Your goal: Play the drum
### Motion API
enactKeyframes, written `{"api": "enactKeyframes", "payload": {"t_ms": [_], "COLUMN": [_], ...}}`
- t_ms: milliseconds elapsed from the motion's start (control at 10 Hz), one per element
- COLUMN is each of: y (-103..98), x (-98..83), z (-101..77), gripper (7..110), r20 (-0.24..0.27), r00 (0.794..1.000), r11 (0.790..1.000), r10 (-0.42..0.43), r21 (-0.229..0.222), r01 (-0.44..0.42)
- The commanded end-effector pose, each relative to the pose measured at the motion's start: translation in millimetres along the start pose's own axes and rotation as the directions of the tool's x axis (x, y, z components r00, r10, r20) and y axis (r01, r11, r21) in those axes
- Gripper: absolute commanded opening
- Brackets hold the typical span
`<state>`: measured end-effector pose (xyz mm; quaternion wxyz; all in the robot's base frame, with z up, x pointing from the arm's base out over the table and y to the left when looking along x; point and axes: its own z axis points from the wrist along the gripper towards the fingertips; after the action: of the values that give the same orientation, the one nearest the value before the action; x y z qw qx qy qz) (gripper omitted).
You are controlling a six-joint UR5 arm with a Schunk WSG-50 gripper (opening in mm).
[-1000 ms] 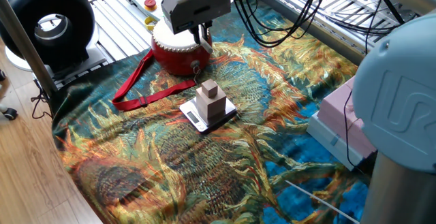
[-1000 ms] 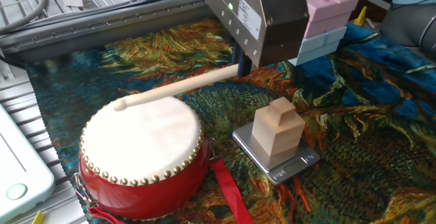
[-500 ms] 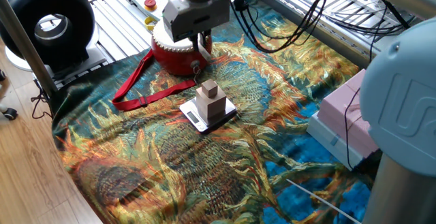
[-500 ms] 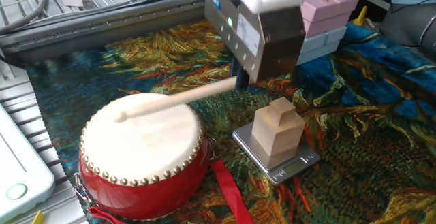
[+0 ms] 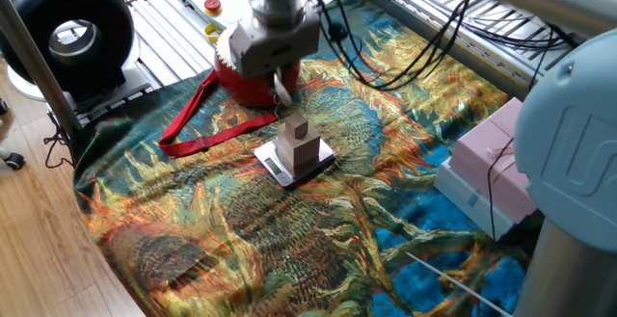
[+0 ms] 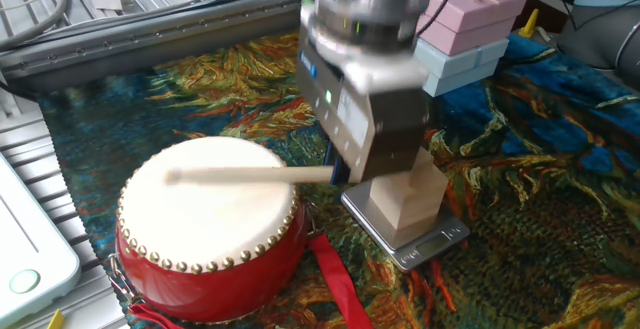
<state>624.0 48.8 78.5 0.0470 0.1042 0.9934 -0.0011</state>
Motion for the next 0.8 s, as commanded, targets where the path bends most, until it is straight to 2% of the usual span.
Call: {"api": "enactKeyframes", "payload": {"t_ms": [0, 300, 700], "y": [-2.4, -8.1, -10.6], "x": [3.1, 5.4, 2.8], "z": [-1.5, -26.2, -89.1], "gripper": [7, 7, 7], "r20": [-0.007, -0.04, -0.111], "r00": [1.0, 0.999, 0.994], "r11": [1.0, 1.0, 1.0], "r10": [0.005, 0.0, -0.01], "r21": [-0.01, -0.006, 0.012], "r01": [-0.005, -0.001, 0.011]}}
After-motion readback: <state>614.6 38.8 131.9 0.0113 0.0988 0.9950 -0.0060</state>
